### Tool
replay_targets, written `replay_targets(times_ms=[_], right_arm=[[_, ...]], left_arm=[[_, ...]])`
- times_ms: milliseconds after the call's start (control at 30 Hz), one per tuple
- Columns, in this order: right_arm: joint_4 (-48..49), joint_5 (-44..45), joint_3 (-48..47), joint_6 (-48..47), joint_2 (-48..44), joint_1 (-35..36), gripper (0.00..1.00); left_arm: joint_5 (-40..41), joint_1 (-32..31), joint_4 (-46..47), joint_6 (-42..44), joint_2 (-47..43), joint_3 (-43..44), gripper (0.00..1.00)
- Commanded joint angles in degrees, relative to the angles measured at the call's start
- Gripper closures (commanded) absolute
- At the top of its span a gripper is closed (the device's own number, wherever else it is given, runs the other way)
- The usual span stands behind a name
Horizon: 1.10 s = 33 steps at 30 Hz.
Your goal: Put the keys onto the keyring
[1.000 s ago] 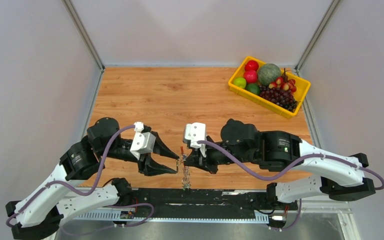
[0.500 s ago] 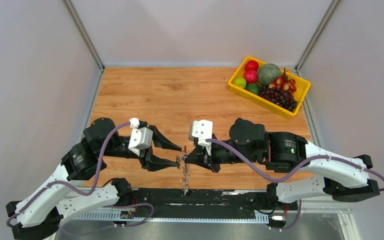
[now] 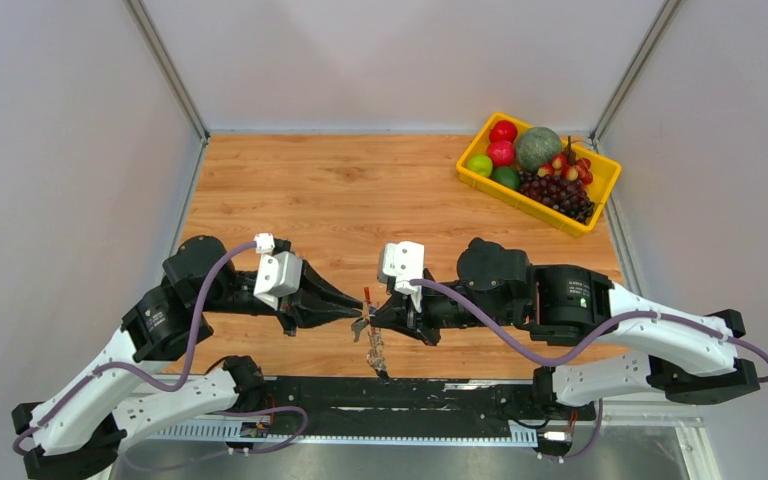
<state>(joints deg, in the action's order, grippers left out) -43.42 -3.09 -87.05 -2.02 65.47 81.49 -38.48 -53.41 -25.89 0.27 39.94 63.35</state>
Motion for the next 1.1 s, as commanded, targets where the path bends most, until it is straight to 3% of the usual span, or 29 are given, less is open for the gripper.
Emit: replay_targets(times_ms=[0, 1067], right_arm=[[4.2, 0.1, -1.0, -0.2, -1.7, 0.0, 1.0], [15.4, 9.5, 1.6, 0.0, -3.3, 1.4, 1.0]], left_arm=[[-1.4, 0.2, 1.6, 0.1, 0.5, 0.8, 0.8], [-4.1, 0.2, 4.5, -2.6, 0.6, -2.0, 0.83]])
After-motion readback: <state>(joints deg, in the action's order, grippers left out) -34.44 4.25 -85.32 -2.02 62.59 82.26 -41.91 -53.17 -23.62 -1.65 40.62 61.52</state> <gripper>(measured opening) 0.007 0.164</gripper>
